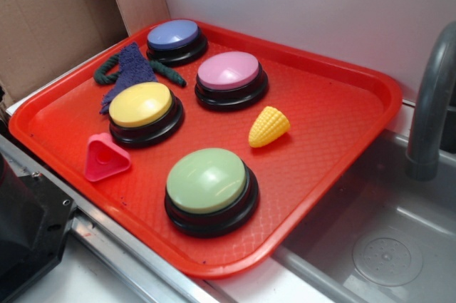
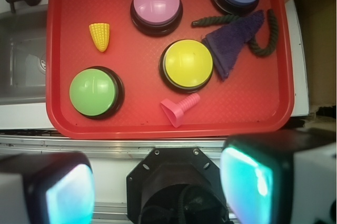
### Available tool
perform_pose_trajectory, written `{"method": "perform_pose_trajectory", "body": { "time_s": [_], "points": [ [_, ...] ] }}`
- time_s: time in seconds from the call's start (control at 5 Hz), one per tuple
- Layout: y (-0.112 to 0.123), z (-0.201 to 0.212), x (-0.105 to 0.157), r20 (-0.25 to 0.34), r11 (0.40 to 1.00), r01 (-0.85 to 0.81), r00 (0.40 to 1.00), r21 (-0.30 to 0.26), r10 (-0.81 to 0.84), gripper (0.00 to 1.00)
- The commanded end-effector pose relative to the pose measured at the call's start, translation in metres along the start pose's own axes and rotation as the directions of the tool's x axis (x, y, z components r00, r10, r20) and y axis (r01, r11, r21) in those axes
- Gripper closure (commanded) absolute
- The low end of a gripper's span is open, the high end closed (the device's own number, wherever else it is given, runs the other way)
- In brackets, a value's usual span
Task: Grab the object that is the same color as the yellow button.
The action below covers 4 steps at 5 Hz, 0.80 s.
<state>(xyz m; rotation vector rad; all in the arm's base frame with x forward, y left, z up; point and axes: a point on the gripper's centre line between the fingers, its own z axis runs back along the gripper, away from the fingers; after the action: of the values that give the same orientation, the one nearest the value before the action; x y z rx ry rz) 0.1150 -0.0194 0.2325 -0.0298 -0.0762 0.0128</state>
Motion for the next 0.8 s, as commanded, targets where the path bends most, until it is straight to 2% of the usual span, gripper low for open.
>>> {"method": "perform_pose_trajectory", "body": {
  "time_s": [0.0,0.4,0.6],
  "points": [
    [0.000,0.000,0.000,0.000,1.000,0.000,1.000,0.000,0.000,0.00],
    [-0.030,-0.034,0.039,0.112,0.976,-0.217,0.970,0.017,0.214,0.00],
    [-0.055,-0.061,0.065,0.183,0.973,-0.232,0.957,0.004,0.227,0.00]
  ]
}}
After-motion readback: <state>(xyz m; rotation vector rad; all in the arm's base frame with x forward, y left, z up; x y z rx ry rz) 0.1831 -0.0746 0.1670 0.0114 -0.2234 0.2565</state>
